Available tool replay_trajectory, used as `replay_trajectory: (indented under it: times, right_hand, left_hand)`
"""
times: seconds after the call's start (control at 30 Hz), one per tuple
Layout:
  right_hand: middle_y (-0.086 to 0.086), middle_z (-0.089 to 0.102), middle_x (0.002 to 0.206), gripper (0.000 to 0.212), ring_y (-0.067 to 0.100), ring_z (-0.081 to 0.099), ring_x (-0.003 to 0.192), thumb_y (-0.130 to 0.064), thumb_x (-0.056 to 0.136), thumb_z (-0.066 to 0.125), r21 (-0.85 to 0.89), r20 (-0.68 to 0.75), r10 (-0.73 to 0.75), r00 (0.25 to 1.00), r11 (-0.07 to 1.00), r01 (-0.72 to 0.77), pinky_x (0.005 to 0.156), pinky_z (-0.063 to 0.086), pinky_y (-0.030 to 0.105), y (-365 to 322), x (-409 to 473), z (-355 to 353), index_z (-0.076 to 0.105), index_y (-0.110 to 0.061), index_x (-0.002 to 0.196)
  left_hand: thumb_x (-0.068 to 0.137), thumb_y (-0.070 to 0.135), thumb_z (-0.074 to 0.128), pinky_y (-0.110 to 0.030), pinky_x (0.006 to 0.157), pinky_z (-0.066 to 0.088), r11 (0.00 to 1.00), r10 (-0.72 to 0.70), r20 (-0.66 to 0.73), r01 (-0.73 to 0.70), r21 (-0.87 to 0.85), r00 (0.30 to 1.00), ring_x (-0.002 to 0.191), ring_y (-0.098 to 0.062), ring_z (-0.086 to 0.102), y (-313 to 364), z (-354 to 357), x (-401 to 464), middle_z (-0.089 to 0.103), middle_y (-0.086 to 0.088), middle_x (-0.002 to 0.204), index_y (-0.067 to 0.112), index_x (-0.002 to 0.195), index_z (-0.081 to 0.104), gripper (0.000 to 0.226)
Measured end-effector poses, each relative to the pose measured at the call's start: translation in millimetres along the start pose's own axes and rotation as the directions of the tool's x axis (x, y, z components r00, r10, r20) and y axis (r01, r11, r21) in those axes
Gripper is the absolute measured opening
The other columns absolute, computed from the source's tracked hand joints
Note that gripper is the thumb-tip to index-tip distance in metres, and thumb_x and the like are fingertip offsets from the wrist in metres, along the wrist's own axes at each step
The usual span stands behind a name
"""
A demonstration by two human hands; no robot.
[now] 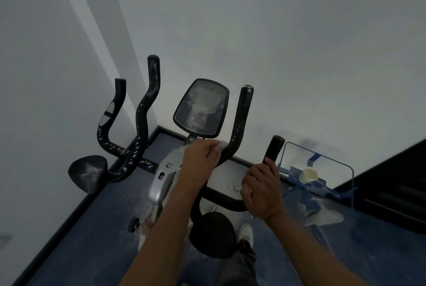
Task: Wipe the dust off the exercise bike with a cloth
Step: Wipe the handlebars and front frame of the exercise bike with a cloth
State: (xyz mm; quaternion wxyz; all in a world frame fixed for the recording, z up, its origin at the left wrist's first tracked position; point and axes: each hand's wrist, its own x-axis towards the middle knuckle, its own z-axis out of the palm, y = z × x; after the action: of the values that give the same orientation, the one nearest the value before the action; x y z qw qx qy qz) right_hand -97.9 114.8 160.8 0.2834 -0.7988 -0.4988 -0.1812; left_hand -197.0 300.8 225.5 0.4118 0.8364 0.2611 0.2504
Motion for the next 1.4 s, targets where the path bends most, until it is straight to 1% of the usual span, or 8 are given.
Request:
replay_trajectory:
  times: [0.2,0.33,0.63,0.8,0.9,1.07,1.27,1.4]
  right_hand:
    - [0.000,0.059,0.073,0.021,0.023,0.054,0.076,-0.021,0.082,0.053,0.003,-0.001,0.000,1.000,1.000,0.000,0.105,0.037,0.049,-0.3,0.1,-0.2,0.061,-0.015,0.063]
    - [0.001,0.059,0.073,0.021,0.023,0.054,0.076,-0.021,0.082,0.053,0.003,-0.004,0.001,1.000,1.000,-0.001,0.105,0.037,0.049,0.3,0.1,0.0,0.061,-0.015,0.064]
    - [0.001,0.059,0.073,0.020,0.024,0.054,0.075,-0.021,0.081,0.053,0.015,-0.014,-0.001,1.000,1.000,0.001,0.105,0.037,0.050,0.7,-0.7,1.4,0.060,-0.014,0.064]
    - [0.001,0.059,0.073,0.021,0.023,0.054,0.075,-0.021,0.082,0.052,0.017,-0.014,0.003,1.000,1.000,-0.003,0.105,0.038,0.051,-0.4,-0.3,1.0,0.061,-0.014,0.064]
    - [0.000,0.058,0.072,0.022,0.023,0.054,0.075,-0.021,0.083,0.053,0.017,-0.020,-0.004,1.000,1.000,0.004,0.105,0.038,0.051,0.8,-0.9,1.4,0.060,-0.015,0.064]
    - [0.000,0.058,0.072,0.022,0.022,0.054,0.075,-0.021,0.083,0.053,0.019,-0.019,0.007,1.000,1.000,-0.006,0.106,0.037,0.049,-0.2,0.2,0.7,0.060,-0.015,0.063]
    - [0.000,0.057,0.072,0.020,0.023,0.054,0.076,-0.020,0.082,0.054,0.023,-0.028,-0.003,1.000,1.000,0.004,0.106,0.037,0.049,0.4,0.1,1.6,0.060,-0.014,0.064]
    - [0.001,0.058,0.072,0.019,0.023,0.053,0.076,-0.020,0.081,0.054,0.022,-0.017,-0.002,1.000,1.000,0.003,0.108,0.035,0.047,0.9,-0.6,1.8,0.061,-0.014,0.064]
  left_hand:
    - [0.098,0.047,0.061,-0.015,0.076,0.051,0.985,-0.172,-0.037,0.172,0.015,0.984,0.080,-0.001,0.065,-2.9,5.9,2.4,0.072,0.006,0.086,0.016,0.099,0.078,0.035]
    - [0.100,0.046,0.060,-0.006,0.067,0.043,0.992,-0.123,-0.016,0.122,-0.023,0.992,0.076,0.009,0.058,13.5,11.7,4.6,0.063,0.016,0.079,0.022,0.094,0.069,0.026]
    - [0.100,0.048,0.058,-0.015,0.061,0.046,0.998,-0.068,0.014,0.068,0.015,0.998,0.063,-0.006,0.061,11.0,14.7,8.5,0.064,0.008,0.063,0.018,0.075,0.072,0.041]
    - [0.097,0.046,0.061,-0.019,0.062,0.044,0.972,-0.237,-0.001,0.237,0.002,0.972,0.058,-0.006,0.058,2.9,11.5,15.3,0.066,0.002,0.063,0.016,0.066,0.066,0.044]
    - [0.095,0.051,0.063,-0.020,0.067,0.054,0.972,-0.222,0.052,0.225,-0.066,0.974,0.069,-0.003,0.067,13.4,9.9,15.7,0.071,0.007,0.072,0.021,0.084,0.076,0.035]
    - [0.096,0.042,0.063,-0.031,0.064,0.051,0.952,-0.298,0.040,0.300,-0.063,0.954,0.062,-0.012,0.063,5.9,8.5,16.5,0.069,-0.005,0.067,0.012,0.073,0.073,0.039]
    - [0.095,0.029,0.071,-0.002,0.074,0.043,0.999,-0.054,-0.082,0.055,0.003,0.995,0.085,-0.002,0.061,14.9,18.1,-8.9,0.063,0.010,0.094,0.019,0.105,0.073,0.014]
    - [0.089,0.015,0.076,-0.018,0.073,0.052,0.992,0.124,-0.105,-0.120,0.050,0.987,0.079,-0.007,0.053,7.4,30.9,-27.8,0.052,0.003,0.093,0.010,0.105,0.076,0.016]
